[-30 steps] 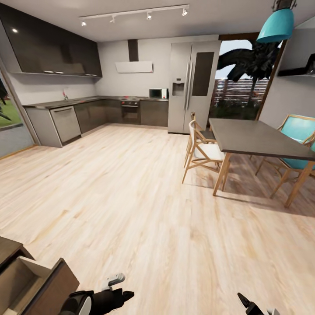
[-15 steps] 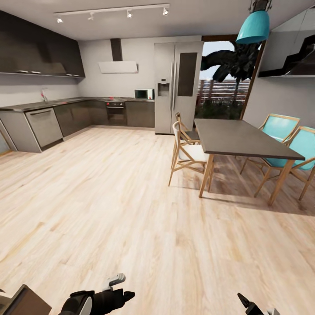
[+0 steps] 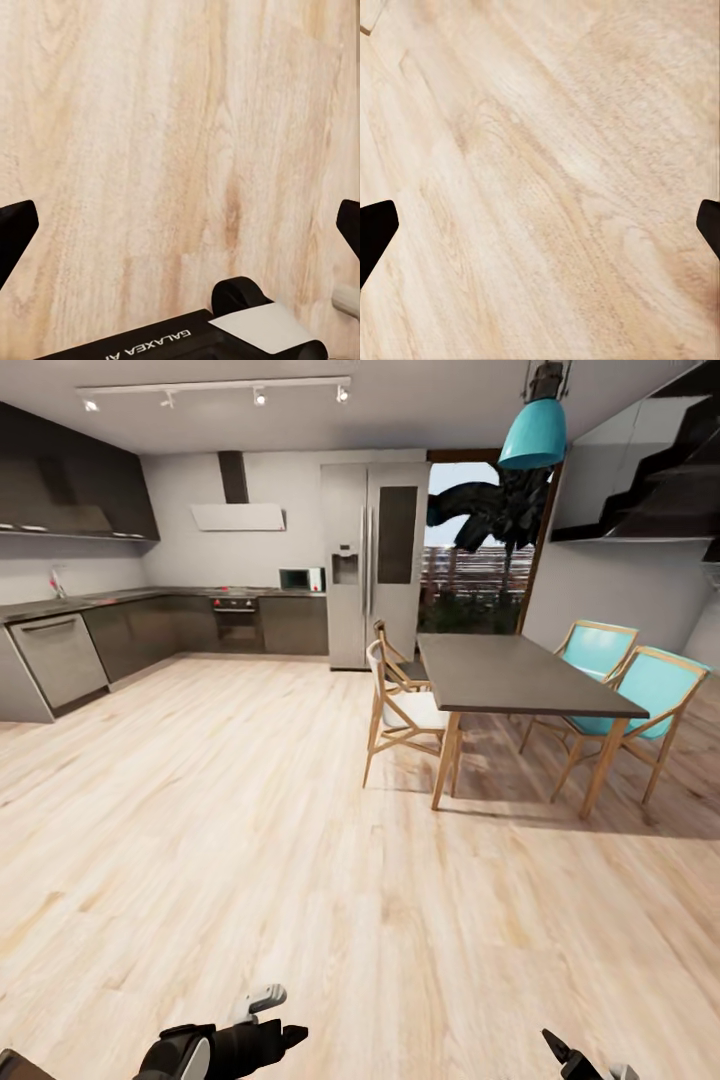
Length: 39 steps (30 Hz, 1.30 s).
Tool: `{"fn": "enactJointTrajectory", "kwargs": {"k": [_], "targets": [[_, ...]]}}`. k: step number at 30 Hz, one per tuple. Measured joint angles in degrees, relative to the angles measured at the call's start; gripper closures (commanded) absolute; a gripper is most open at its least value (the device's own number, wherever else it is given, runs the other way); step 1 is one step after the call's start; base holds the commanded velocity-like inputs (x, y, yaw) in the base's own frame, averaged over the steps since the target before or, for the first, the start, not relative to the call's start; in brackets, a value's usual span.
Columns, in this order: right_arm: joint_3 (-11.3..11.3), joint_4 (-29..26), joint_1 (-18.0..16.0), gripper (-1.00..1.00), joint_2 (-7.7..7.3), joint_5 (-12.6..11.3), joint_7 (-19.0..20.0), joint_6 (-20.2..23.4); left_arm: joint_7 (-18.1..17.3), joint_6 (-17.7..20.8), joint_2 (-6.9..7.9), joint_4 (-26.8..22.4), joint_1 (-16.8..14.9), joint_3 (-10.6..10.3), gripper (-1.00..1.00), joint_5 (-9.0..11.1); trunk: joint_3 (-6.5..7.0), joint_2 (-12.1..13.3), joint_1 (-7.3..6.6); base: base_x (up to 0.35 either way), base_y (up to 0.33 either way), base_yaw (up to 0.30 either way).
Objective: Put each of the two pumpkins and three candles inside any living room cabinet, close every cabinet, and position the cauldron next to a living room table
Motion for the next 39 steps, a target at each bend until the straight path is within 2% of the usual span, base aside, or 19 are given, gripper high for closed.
{"fn": "enactJointTrajectory", "kwargs": {"k": [13,39], "targets": [[-0.01,0.0,0.0,-1.0,0.0,0.0,-0.03,0.01,0.01,0.02,-0.01,-0.02,0.01,0.0,-1.0,0.07,0.69,0.0,0.01,-0.022,0.047,-0.253],[-0.01,0.0,0.0,-1.0,0.0,0.0,-0.51,-0.17,-0.12,0.02,0.05,-0.05,0.02,-0.04,-1.0,0.09,2.07,0.01,0.02,-0.126,0.197,-0.253]]}}
